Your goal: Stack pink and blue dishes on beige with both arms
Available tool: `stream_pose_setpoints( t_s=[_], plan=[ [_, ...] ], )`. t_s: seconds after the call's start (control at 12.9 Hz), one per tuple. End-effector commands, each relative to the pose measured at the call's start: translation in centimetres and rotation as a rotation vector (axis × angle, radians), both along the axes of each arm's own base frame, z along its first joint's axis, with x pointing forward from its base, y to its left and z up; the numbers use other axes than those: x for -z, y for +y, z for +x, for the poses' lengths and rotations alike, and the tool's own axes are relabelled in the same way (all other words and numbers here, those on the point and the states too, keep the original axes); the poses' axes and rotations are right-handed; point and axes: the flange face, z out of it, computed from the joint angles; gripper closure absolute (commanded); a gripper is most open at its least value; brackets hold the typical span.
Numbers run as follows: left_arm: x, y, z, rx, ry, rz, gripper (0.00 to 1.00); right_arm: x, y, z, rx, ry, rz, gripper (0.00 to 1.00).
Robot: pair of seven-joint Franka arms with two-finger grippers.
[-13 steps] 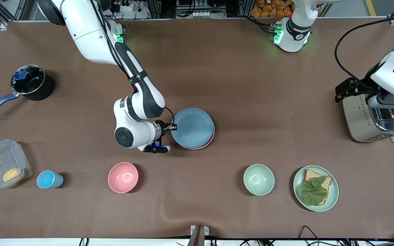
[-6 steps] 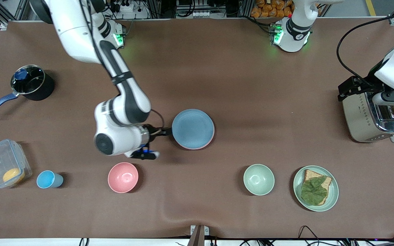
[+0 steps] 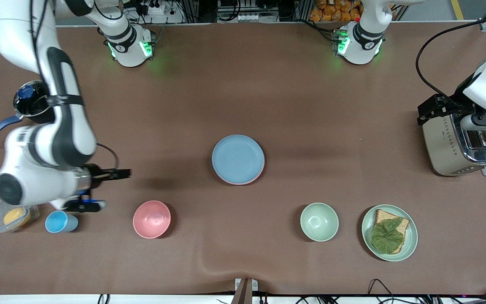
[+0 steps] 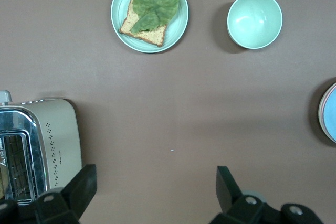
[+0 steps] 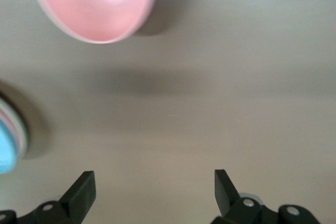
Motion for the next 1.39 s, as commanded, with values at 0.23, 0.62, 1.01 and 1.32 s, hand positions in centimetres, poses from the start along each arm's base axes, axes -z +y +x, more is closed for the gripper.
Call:
stream_pose_setpoints(
  t_s=[0.23, 0.62, 1.01, 1.32],
  plan=[
    [-0.2, 0.3, 0.4, -0.006, 0.026, 0.014, 0.0, -9.7, -9.2, -2.1, 0.003, -0.115, -0.09, 0.0],
    [0.0, 0.1, 0.2, -0.009, 0.047, 0.017, 0.0, -18.8, -9.6, -10.6, 0.042, -0.195, -0.147, 0.0],
    [0.0, 0.4, 0.2, -0.009, 0.049, 0.016, 0.0, -22.4, -8.1, -13.6, 0.075, -0.18, -0.151, 0.0],
    [0.0, 0.3, 0.2, -0.009, 0.049, 0.016, 0.0, -22.9, -6.8, -13.9, 0.056, -0.186, -0.155, 0.0]
  ],
)
